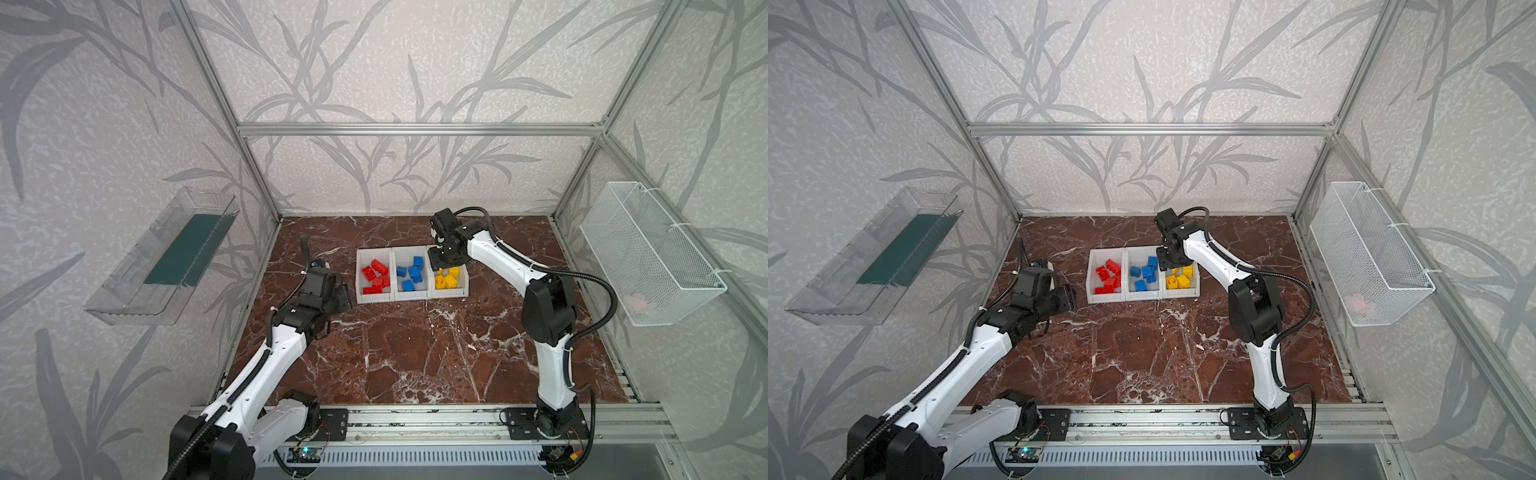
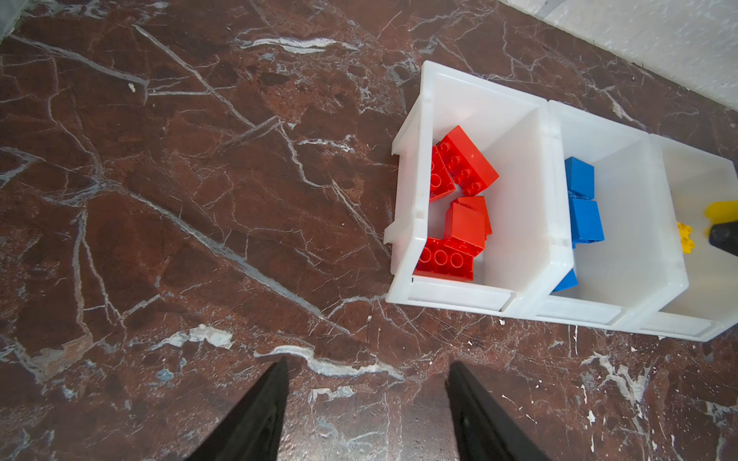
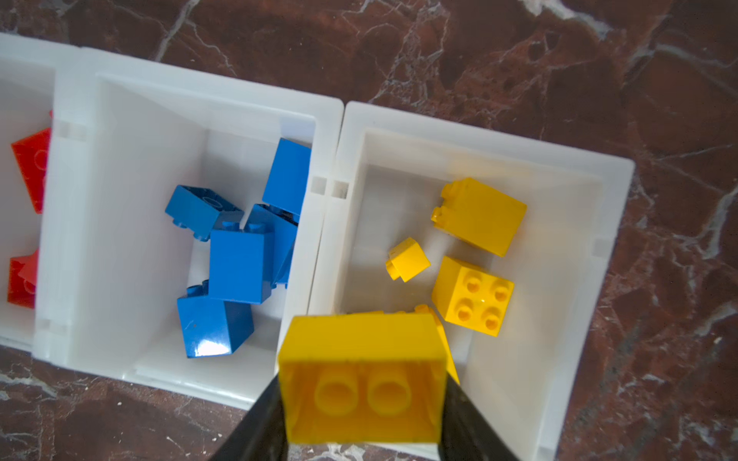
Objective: Sort the legos into containers by color
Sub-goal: Place the lego in the container, then reset both arms
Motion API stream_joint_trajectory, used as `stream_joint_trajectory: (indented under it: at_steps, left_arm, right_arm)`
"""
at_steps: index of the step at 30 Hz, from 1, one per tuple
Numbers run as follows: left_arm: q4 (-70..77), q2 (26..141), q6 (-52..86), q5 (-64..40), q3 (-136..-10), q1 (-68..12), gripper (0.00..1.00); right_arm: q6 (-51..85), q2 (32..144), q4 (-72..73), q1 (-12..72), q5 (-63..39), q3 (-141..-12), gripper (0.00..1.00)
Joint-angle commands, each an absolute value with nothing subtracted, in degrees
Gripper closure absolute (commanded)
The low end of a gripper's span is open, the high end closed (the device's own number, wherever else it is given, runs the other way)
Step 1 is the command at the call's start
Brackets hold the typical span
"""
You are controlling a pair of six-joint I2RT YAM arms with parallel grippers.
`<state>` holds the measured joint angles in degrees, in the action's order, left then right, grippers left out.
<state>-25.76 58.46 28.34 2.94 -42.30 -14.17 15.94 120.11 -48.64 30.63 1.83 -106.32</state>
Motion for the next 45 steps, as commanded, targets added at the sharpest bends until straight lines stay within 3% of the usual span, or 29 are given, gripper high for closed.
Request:
stream_joint_trajectory:
  at_steps: [1,10,16,20,23,24,28,32,36,40,43,45]
  left_arm:
    - [-25.67,56.88,29.0,3.87,-41.56,-13.89,0.34]
    - [-24.43,56.63,28.86,3.79,-41.47,-13.9,0.34]
    - [-20.74,53.82,24.48,11.33,-41.53,-13.83,0.31]
    - [-13.31,51.01,19.64,22.72,-39.15,-13.56,0.19]
    - [-1.13,49.84,15.54,31.0,-33.3,-12.95,0.02]
    - [5.92,50.03,12.79,32.08,-29.71,-12.6,0.01]
    - [27.68,55.56,10.66,35.62,-18.42,-10.5,0.0]
    - [29.34,65.21,10.77,37.81,-19.28,-9.69,0.01]
    - [40.61,75.05,8.05,37.66,-19.33,-8.83,0.01]
    - [44.66,83.1,1.07,31.79,-24.04,-7.09,0.01]
    - [48.45,89.04,1.4,26.34,-25.71,-3.61,0.01]
    - [39.73,86.55,4.79,21.78,-27.32,-1.37,0.01]
  right_arm:
    - [15.57,118.78,-50.33,30.03,0.79,-107.89,0.38]
    - [15.22,113.77,-49.75,29.26,1.4,-106.58,0.34]
    - [12.73,99.46,-40.33,28.48,6.48,-97.73,0.3]
    - [8.23,83.07,-24.06,26.72,13.04,-81.27,0.22]
    - [7.16,70.73,-10.14,23.46,19.95,-64.82,0.07]
    - [7.91,67.23,-5.75,21.58,22.36,-59.21,0.01]
    - [7.91,59.23,7.23,13.89,20.61,-40.1,0.01]
    - [2.62,60.31,11.62,12.92,21.52,-31.95,0.01]
    - [0.88,66.77,19.44,12.75,22.94,-28.62,0.01]
    - [-1.7,78.44,40.47,11.0,24.88,-23.71,0.01]
    - [0.14,86.75,53.79,6.8,18.77,-21.01,0.01]
    - [0.09,83.54,43.73,6.45,13.26,-22.84,0.01]
